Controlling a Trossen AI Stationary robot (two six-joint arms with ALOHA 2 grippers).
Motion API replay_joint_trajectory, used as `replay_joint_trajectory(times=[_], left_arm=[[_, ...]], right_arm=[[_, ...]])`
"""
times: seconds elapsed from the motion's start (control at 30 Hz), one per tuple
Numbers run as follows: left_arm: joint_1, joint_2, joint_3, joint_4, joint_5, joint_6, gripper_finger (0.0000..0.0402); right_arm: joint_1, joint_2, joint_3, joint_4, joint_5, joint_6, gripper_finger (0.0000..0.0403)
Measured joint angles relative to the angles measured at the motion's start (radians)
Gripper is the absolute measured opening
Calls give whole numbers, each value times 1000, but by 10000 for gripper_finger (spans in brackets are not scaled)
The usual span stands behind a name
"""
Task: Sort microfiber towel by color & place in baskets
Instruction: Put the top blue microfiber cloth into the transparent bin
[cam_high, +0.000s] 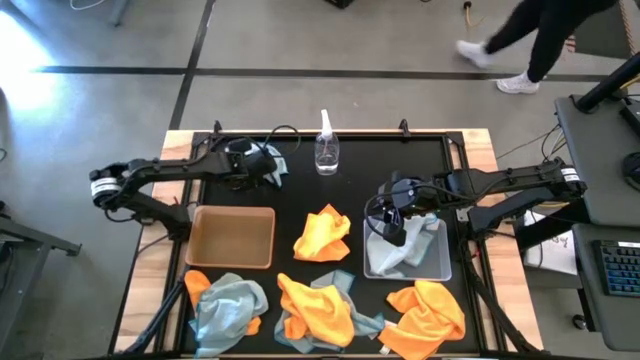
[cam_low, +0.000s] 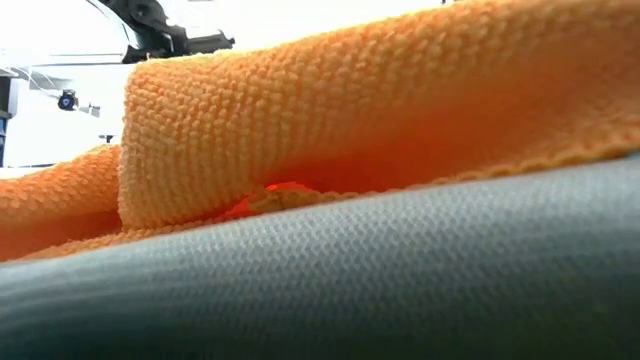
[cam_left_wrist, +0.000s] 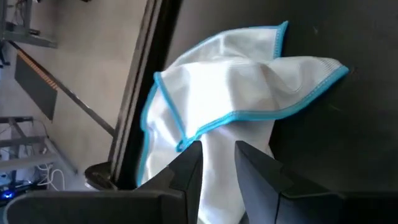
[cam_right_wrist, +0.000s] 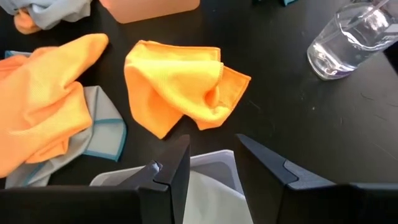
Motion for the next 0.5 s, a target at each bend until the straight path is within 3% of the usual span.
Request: replay_joint_trajectory(times=[0.33,0.5], left_arm=[[29,135,0,0,32,-18,139],[35,192,0,26,-13,16,170]], right_arm=[[0,0,-1,-3,0,1,118],[0,0,-1,-3,0,2,118]])
